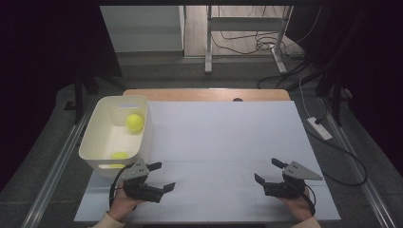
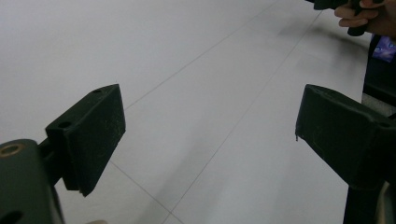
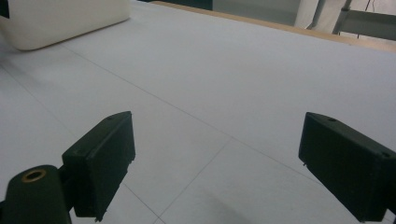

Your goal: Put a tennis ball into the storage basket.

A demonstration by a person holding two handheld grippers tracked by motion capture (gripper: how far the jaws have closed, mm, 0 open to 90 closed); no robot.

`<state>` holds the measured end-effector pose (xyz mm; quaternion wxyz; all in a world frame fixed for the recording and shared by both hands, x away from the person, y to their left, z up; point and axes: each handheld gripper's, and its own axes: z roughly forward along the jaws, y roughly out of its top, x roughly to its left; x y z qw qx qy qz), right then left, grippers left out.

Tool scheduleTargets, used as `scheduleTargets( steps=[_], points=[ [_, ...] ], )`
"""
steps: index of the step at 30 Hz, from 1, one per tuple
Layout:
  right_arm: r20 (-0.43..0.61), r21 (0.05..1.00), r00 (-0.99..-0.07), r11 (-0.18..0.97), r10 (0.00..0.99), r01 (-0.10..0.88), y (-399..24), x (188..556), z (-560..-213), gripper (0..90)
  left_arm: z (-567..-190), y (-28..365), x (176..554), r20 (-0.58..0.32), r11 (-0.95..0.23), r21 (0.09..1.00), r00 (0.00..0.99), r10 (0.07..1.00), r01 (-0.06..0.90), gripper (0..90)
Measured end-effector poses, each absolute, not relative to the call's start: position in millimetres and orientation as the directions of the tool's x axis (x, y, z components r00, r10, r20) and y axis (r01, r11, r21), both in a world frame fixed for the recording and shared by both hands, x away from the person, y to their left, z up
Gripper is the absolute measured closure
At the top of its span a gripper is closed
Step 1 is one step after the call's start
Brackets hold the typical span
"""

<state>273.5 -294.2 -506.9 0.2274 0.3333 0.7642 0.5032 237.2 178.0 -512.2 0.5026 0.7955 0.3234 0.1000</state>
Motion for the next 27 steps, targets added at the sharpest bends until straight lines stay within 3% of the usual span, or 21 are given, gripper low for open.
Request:
scheduleTargets(
  steps=[27],
  points=[
    [0.033, 0.915, -0.698, 0.260, 0.715, 0.310, -303, 277, -510, 10.5, -525, 178, 240, -0.160, -0.303, 0.849, 0.757, 0.634, 0.433, 8.7]
  ],
)
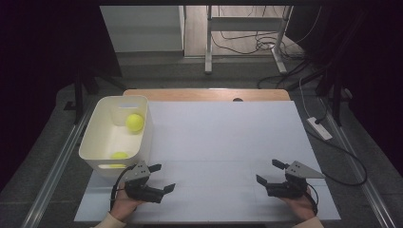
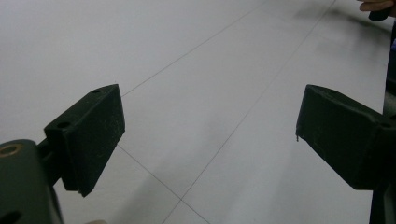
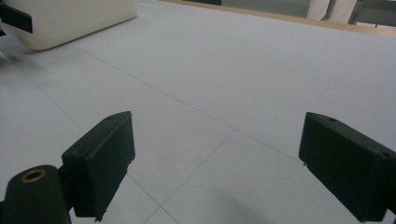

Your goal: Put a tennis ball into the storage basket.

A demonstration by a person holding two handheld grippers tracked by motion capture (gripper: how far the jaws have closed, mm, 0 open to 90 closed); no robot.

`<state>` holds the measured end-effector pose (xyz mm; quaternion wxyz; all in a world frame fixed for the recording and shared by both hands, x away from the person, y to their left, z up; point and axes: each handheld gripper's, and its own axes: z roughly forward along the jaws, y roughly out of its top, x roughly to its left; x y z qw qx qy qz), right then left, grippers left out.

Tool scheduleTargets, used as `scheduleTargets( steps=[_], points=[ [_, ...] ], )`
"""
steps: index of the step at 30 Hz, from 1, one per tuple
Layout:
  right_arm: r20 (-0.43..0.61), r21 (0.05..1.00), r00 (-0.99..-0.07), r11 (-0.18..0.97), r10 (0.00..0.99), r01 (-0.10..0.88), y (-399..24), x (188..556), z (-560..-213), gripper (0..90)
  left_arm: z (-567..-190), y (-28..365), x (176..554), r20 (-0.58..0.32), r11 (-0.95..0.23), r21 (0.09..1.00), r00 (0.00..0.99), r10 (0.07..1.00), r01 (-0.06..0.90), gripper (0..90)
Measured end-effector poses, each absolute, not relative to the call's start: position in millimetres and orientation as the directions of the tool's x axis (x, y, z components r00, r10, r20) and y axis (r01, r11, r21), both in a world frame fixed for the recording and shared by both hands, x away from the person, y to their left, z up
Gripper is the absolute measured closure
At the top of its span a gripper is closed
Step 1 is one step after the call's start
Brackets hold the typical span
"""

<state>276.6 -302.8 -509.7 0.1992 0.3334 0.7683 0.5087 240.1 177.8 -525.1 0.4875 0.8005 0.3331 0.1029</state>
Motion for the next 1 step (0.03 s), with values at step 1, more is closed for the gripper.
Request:
scheduleTargets(
  steps=[1],
  points=[
    [0.034, 0.915, -0.698, 0.259, 0.715, 0.310, -302.9, 276.6, -509.6, 10.5, -524.9, 177.7, 240.1, -0.159, -0.303, 0.849, 0.757, 0.634, 0.433, 8.6]
  ],
)
